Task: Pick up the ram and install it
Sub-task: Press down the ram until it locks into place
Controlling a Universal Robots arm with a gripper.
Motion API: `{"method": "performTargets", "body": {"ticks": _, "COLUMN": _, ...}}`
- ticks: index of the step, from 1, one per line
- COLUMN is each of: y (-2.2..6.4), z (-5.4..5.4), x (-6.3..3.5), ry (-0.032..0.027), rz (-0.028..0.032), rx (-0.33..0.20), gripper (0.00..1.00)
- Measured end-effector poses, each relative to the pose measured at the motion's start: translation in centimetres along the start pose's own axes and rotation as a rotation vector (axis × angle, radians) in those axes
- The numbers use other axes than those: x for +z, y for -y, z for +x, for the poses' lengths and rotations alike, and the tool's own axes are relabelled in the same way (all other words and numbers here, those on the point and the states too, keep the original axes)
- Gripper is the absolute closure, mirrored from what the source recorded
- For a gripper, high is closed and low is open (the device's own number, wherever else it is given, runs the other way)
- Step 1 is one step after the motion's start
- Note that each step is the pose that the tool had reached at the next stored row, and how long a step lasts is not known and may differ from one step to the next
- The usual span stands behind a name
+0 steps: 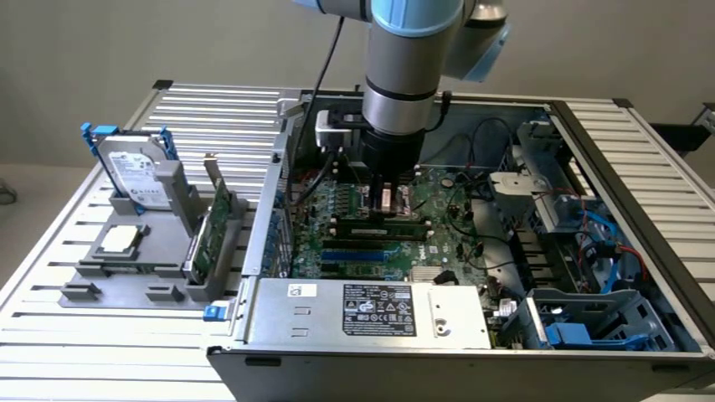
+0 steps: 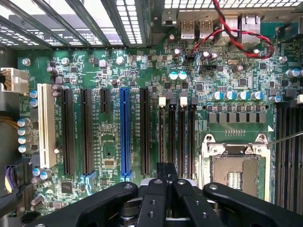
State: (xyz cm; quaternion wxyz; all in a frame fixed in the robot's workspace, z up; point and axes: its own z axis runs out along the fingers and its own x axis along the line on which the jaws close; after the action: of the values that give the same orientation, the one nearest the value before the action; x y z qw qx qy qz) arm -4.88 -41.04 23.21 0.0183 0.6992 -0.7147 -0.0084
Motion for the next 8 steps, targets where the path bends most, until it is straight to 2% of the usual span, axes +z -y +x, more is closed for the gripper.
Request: {"method": "performTargets", "body": {"ticks": 8, "y": 0.00, "z": -0.04, "x": 0.27, "ry": 0.0009, "rz": -0.0001, "rx": 0.001, "gripper": 0.89}}
